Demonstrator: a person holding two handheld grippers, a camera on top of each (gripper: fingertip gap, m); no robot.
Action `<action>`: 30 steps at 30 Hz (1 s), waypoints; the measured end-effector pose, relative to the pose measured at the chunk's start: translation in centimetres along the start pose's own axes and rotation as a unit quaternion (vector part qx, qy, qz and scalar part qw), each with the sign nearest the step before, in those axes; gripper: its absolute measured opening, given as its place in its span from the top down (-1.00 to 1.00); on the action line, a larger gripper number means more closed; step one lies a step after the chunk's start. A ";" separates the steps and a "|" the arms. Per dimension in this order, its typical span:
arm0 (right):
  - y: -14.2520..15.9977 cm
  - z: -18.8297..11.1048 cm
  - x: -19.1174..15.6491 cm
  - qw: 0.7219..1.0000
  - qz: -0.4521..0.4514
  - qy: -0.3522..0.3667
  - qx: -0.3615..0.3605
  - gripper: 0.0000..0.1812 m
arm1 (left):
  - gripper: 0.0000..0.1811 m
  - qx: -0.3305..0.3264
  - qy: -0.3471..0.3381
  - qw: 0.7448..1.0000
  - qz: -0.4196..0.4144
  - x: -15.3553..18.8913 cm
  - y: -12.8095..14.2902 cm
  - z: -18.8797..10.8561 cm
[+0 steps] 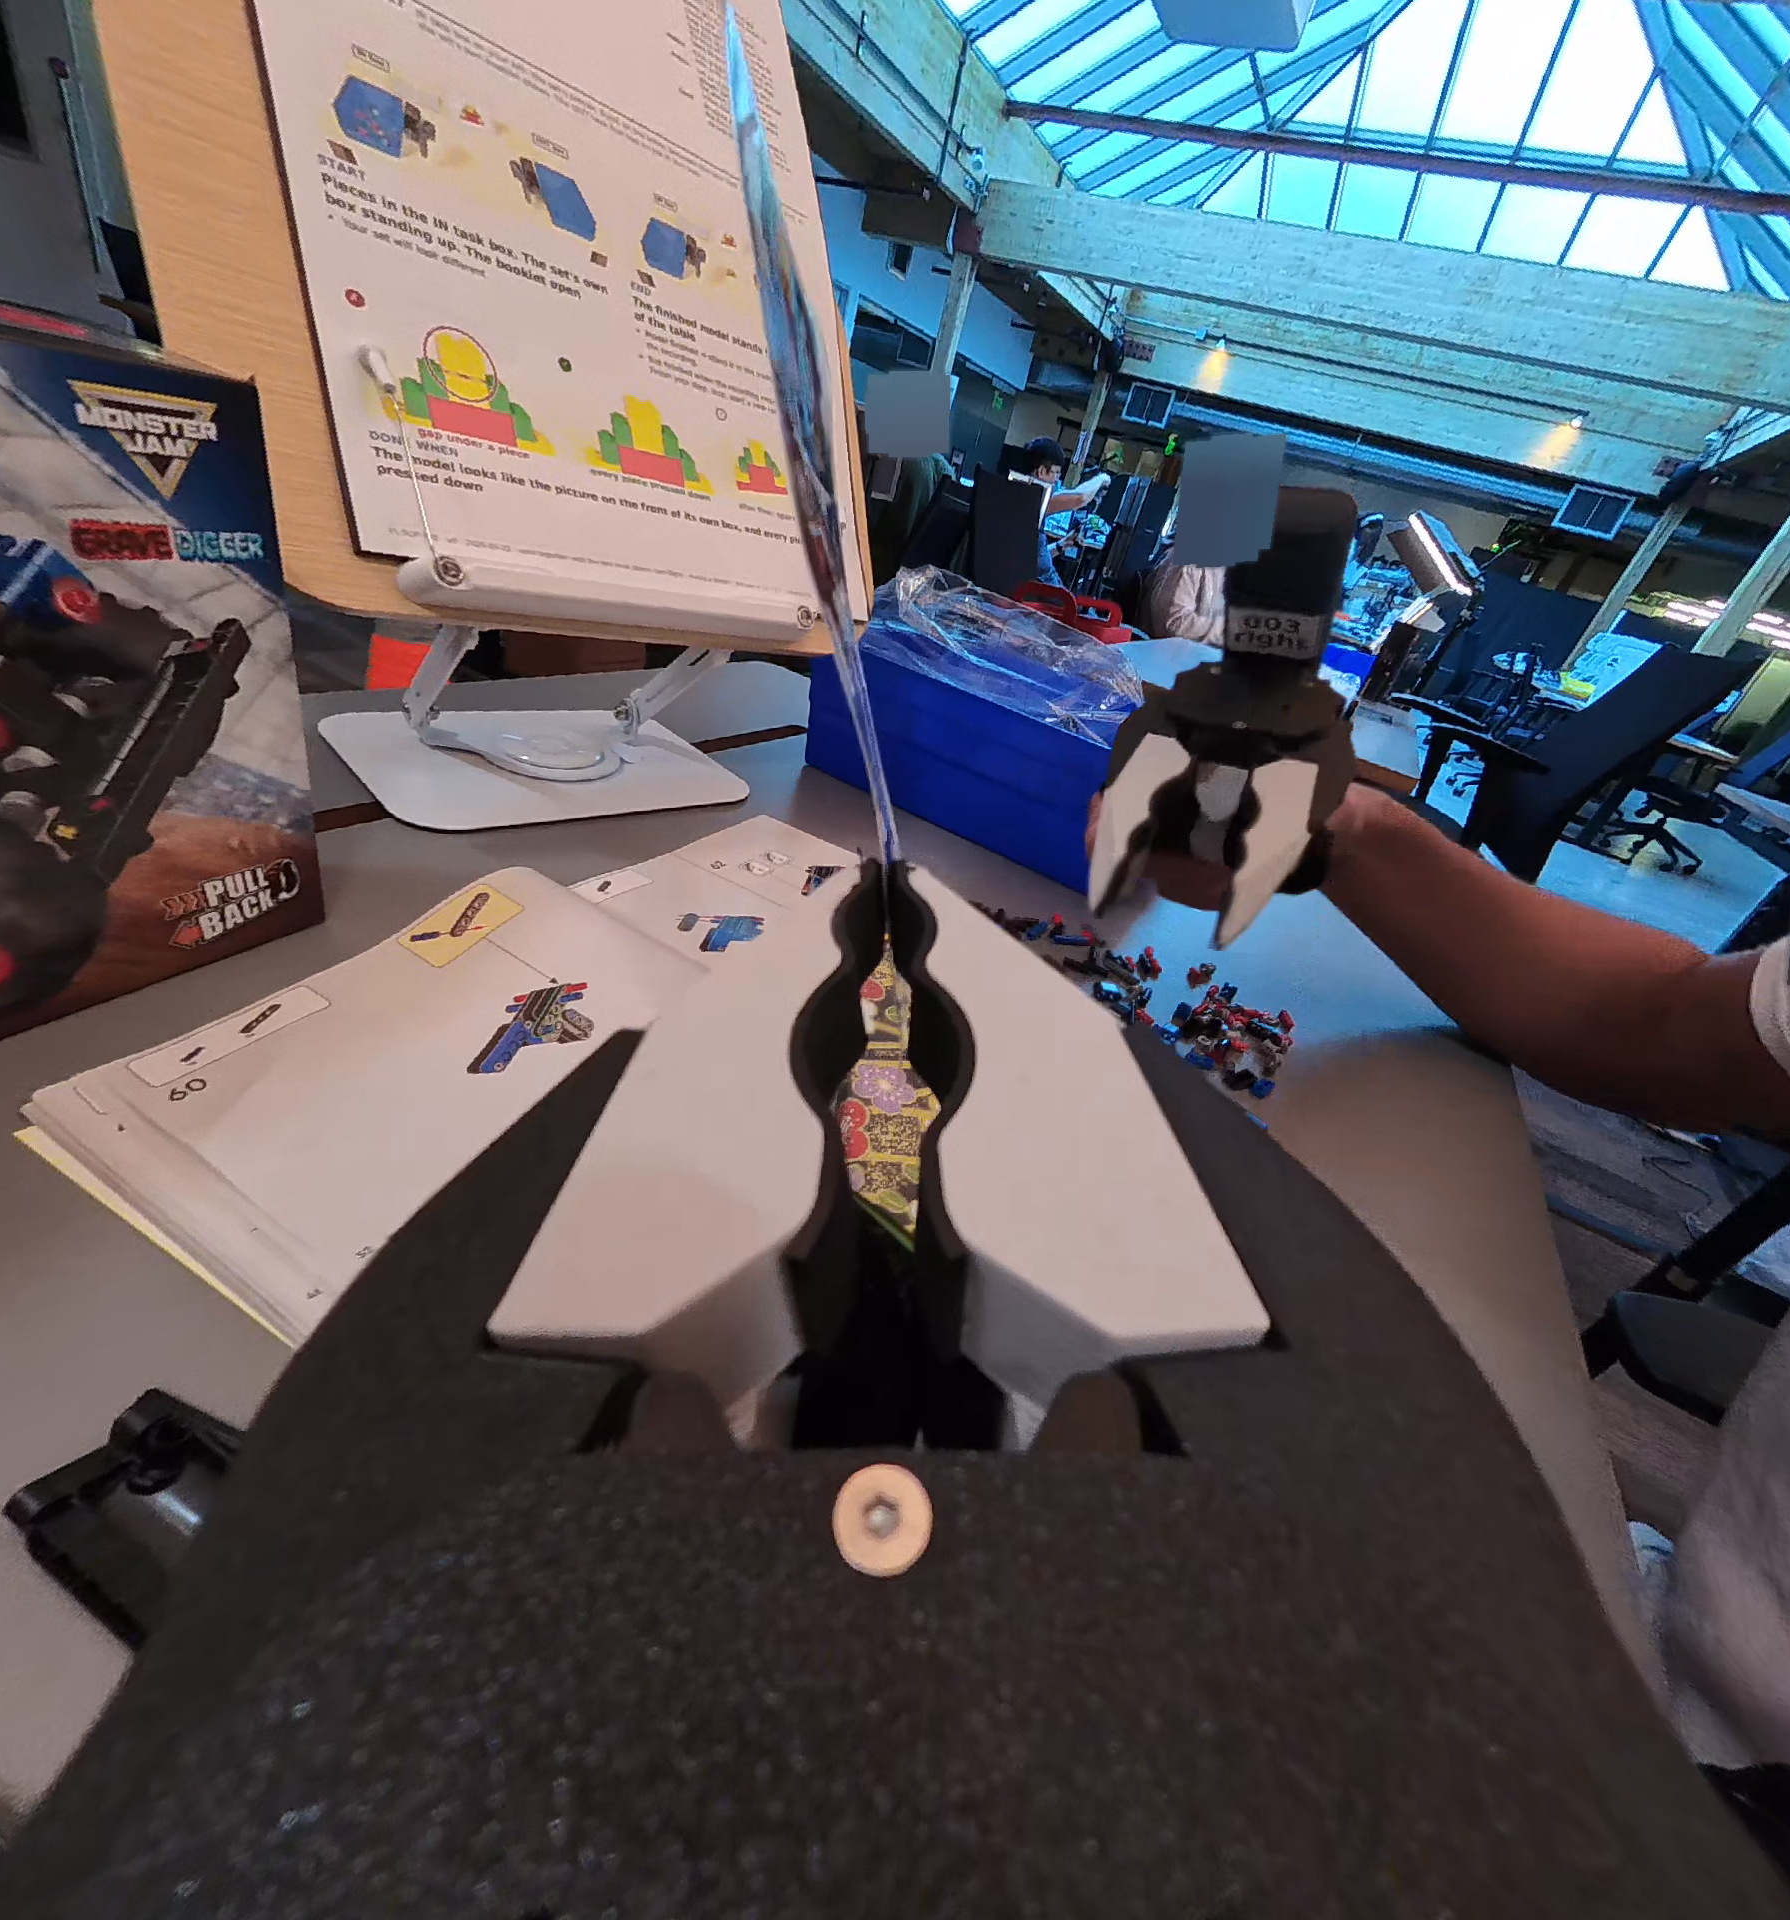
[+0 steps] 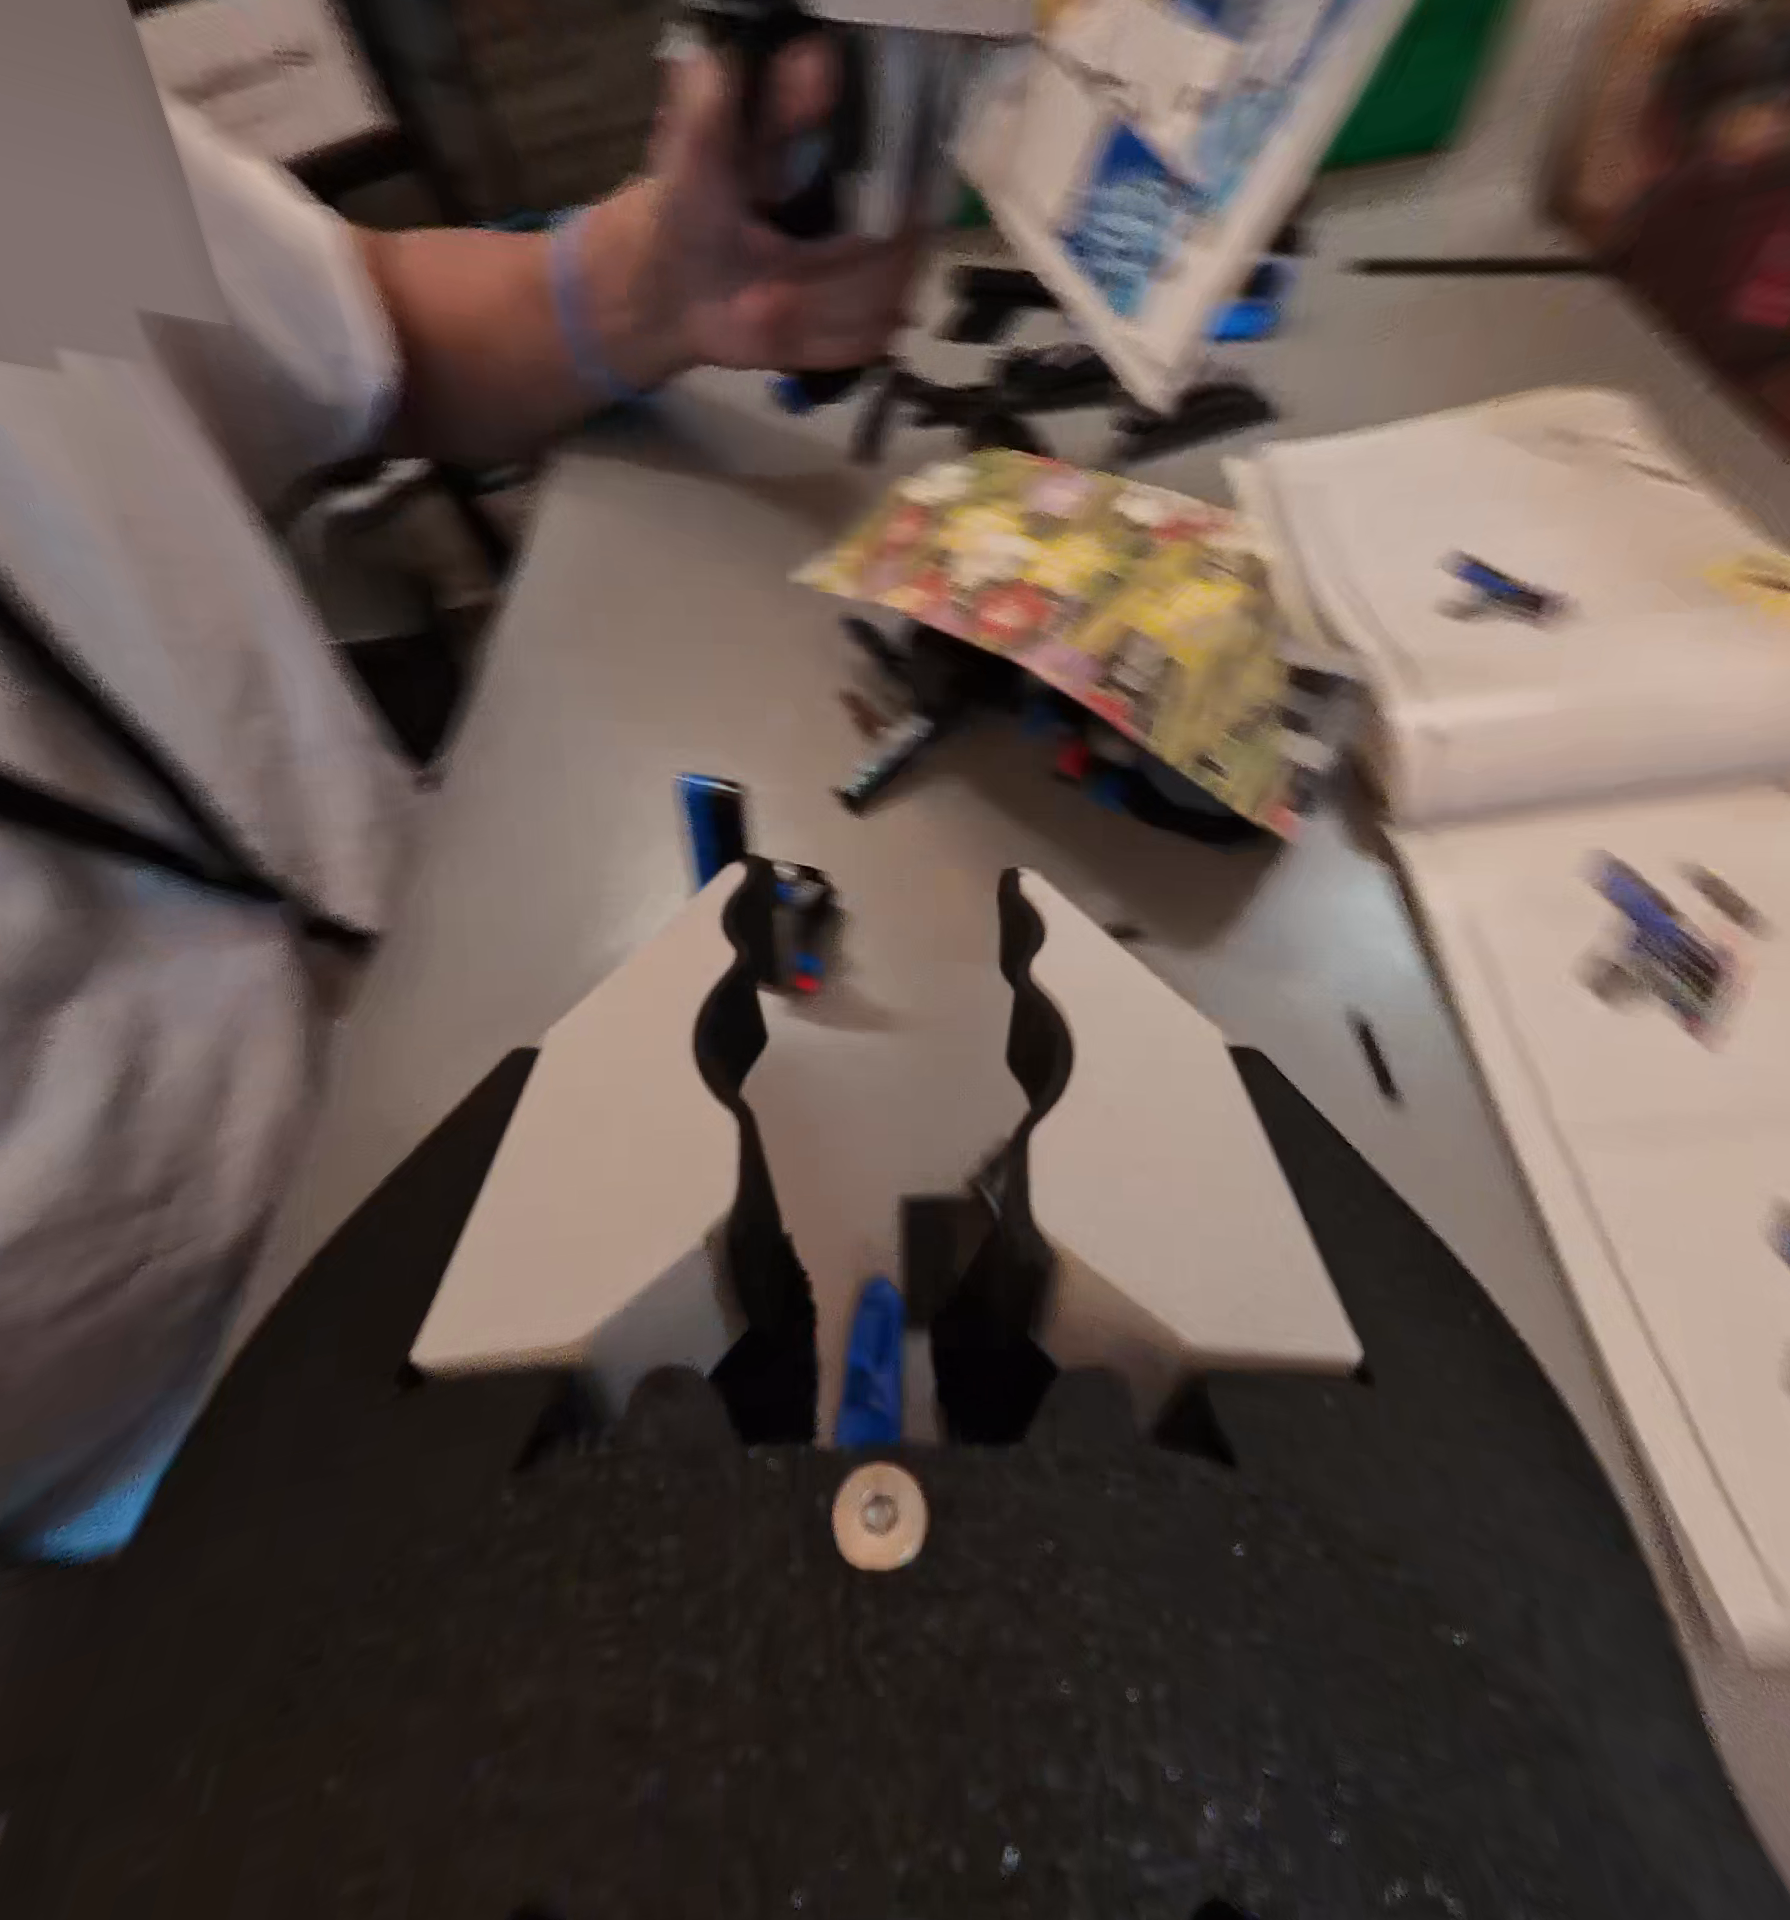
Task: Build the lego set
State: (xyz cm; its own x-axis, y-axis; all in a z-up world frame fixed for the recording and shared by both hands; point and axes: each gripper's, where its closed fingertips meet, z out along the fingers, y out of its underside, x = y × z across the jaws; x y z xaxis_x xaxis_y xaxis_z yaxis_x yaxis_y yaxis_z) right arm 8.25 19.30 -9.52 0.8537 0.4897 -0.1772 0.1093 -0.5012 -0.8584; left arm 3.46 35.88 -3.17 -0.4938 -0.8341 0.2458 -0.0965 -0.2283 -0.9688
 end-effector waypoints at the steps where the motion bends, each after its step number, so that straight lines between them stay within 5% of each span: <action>1: 0.9 -0.6 1.2 0.999 0.008 0.047 0.001 0.46 | 1.00 -0.001 0.001 1.000 0.003 0.1 0.0 0.0; 4: 2.7 -2.7 5.9 0.976 0.040 0.213 0.018 0.46 | 1.00 -0.001 -0.001 1.000 0.008 0.2 0.0 0.0; 8: 2.7 -4.1 8.4 0.950 0.081 0.299 0.044 0.45 | 1.00 0.011 -0.001 1.000 0.014 0.5 -0.7 -0.3; 12: 4.4 -5.1 10.1 0.924 0.058 0.378 -0.006 0.44 | 1.00 0.019 -0.013 0.999 0.026 0.2 -1.3 -0.6; 19: 5.0 -3.9 10.0 0.937 0.106 0.332 0.014 0.49 | 1.00 0.022 -0.017 1.000 -0.009 -1.0 -1.1 -0.7; 30: 5.8 -5.0 10.9 0.923 0.103 0.370 -0.008 0.51 | 1.00 0.015 -0.023 1.000 -0.013 -1.3 -0.8 -0.6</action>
State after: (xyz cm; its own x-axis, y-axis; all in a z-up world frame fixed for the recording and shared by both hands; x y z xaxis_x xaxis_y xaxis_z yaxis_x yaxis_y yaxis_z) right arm 20.72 18.20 -14.04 0.9708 -0.2352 0.0467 -0.0914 -0.5430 -0.8347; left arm 3.65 37.49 -2.74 -0.4513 -0.8494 0.2737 -0.0828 -0.2655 -0.9606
